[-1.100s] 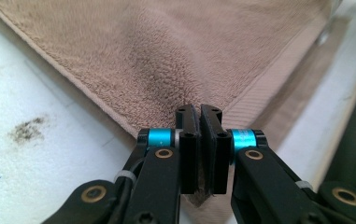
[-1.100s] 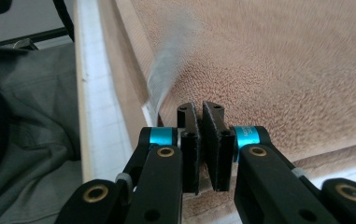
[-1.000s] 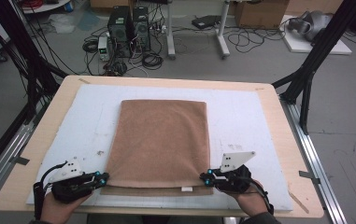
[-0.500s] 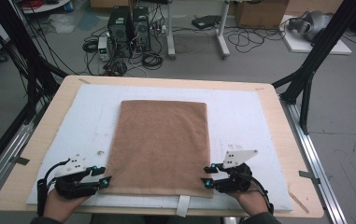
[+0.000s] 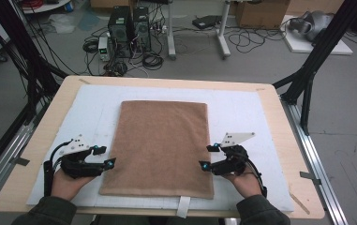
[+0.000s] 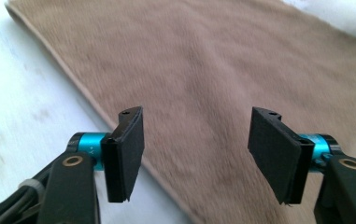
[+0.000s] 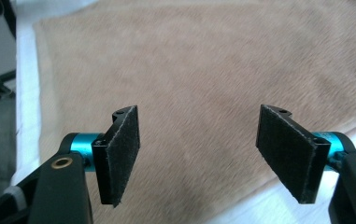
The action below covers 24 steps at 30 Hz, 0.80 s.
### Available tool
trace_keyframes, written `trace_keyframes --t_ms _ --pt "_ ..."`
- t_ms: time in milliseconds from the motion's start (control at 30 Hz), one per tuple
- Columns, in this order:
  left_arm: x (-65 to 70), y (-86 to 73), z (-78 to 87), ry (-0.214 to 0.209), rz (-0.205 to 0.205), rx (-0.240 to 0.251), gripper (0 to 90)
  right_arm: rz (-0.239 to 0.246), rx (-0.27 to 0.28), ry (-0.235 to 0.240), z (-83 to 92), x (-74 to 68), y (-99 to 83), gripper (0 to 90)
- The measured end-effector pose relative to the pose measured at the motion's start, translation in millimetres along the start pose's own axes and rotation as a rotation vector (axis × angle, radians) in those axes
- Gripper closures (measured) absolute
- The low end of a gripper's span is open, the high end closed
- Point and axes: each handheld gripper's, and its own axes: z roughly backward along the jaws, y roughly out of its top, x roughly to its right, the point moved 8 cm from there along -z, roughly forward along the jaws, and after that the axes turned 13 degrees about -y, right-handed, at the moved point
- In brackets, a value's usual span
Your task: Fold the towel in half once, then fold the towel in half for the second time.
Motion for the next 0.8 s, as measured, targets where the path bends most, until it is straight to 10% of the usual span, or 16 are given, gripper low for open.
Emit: trace_keyframes --t_ms 800 --pt "-14.4 17.8 -9.5 0.014 -0.010 -0.030 33.1 0.055 -0.004 -0.050 -8.2 16.2 21.2 29.3"
